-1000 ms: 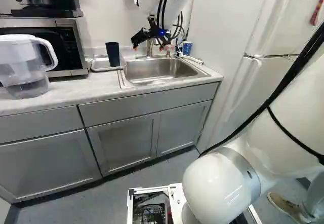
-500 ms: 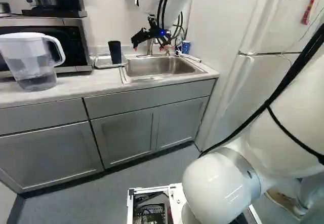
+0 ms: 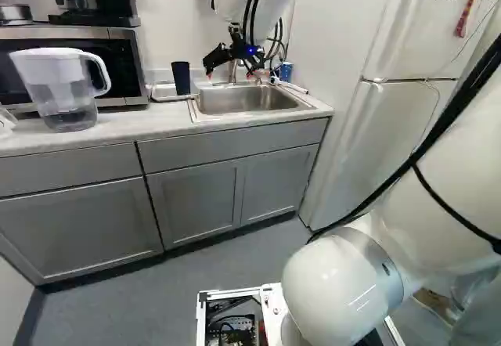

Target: Rinse the cup and place it in the tray

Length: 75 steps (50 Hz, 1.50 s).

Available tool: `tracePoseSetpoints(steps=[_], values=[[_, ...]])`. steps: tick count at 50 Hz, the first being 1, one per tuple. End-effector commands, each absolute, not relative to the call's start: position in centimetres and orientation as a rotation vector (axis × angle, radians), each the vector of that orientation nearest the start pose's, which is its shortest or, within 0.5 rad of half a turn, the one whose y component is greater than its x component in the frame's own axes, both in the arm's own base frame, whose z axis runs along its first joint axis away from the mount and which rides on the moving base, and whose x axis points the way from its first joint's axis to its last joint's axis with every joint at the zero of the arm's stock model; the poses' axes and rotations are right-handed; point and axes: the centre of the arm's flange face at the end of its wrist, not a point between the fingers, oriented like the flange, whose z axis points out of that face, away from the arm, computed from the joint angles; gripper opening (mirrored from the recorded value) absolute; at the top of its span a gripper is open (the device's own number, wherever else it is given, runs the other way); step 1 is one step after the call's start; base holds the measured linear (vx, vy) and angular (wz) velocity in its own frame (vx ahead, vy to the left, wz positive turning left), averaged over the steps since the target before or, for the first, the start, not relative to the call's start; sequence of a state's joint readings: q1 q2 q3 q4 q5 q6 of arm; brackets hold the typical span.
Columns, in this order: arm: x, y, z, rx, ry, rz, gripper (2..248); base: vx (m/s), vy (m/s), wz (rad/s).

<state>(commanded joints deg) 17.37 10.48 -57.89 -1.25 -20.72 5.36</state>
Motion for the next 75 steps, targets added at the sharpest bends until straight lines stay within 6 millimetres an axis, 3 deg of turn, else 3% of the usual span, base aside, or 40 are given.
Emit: tracePoseSetpoints(steps=[75], values=[[42.67, 13.28, 66.93, -2.731, -0.311, -1.195, 247, -0.074, -0.001, 0.007]])
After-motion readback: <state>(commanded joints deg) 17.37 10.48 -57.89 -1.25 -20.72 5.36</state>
